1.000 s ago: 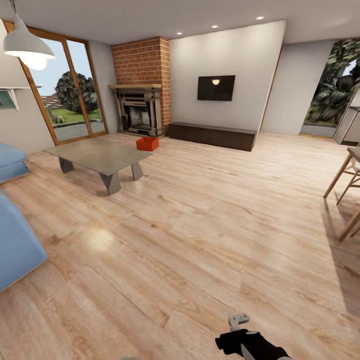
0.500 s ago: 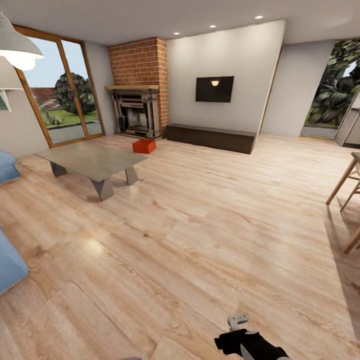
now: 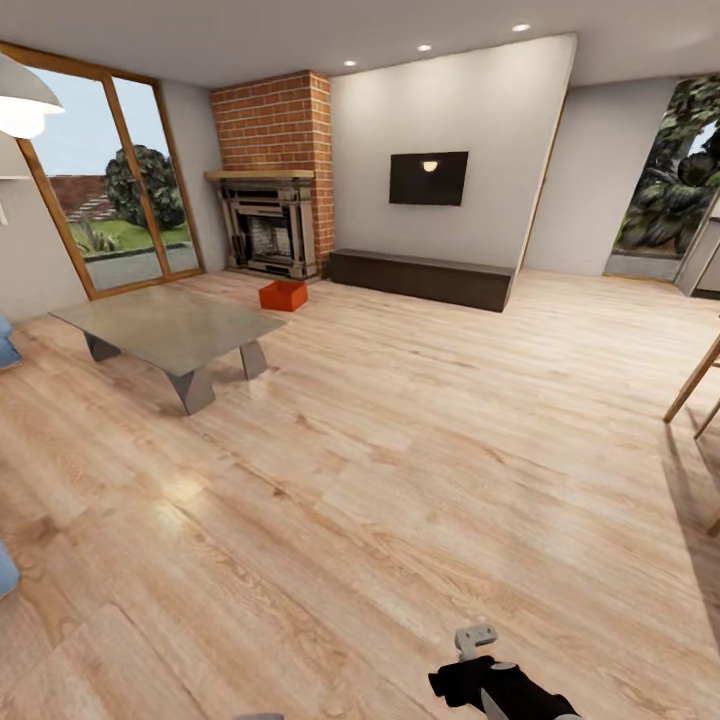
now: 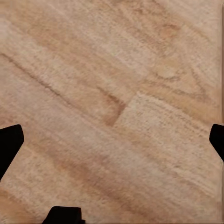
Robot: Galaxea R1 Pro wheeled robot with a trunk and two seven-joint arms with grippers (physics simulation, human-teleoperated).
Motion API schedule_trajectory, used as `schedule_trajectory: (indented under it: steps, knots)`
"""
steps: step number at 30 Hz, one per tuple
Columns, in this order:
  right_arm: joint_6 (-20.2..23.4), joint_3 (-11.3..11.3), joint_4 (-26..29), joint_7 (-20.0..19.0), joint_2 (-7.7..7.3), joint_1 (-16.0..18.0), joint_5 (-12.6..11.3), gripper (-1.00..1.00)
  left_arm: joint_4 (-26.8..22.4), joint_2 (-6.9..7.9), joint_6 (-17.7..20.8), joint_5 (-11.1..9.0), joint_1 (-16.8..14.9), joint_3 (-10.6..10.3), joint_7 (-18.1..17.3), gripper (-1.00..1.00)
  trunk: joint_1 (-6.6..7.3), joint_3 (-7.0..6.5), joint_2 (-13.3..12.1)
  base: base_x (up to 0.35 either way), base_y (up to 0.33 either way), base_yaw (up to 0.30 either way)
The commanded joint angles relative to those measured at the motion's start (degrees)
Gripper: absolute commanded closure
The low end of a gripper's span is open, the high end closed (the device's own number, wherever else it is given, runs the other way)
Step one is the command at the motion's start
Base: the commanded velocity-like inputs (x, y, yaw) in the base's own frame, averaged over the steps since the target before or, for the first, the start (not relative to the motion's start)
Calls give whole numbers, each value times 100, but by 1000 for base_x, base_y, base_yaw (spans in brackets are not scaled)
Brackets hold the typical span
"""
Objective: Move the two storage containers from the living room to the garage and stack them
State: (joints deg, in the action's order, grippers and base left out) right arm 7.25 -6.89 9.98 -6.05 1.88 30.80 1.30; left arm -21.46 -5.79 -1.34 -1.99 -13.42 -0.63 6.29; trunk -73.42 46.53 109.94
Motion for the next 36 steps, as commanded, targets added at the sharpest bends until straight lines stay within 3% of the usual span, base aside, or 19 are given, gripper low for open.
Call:
schedule_trajectory:
  steps: [1, 15, 26, 30, 32, 36]
  knots:
    - [33, -26, 13, -7, -4, 0, 14, -100, 2, -1, -14, -21, -2, -8, 21, -100, -3, 5, 2, 343, -104, 0]
    - [31, -15, -25, 15, -12, -4, 10, -100, -3, -18, -78, -15, -7, -16, 29, -100, -3, 5, 2, 343, -112, 0]
    - [30, -21, -14, 59, 4, -4, 10, -100, -46, -6, -74, 6, -216, -42, 33, -100, -3, 5, 2, 337, -147, 0]
    - [30, -24, -12, 66, 14, -4, 11, -100, -43, 3, -75, 16, -400, -224, 12, -100, -3, 5, 2, 324, -179, 0]
    - [34, -39, 0, 72, 31, -4, 11, -100, -6, 11, -95, 18, -528, -493, 34, -100, -3, 5, 2, 306, -181, 0]
    - [41, -44, 98, 159, 249, 1, 17, -100, 21, 16, -232, 18, -599, -666, 52, -100, -3, 5, 2, 296, -182, 0]
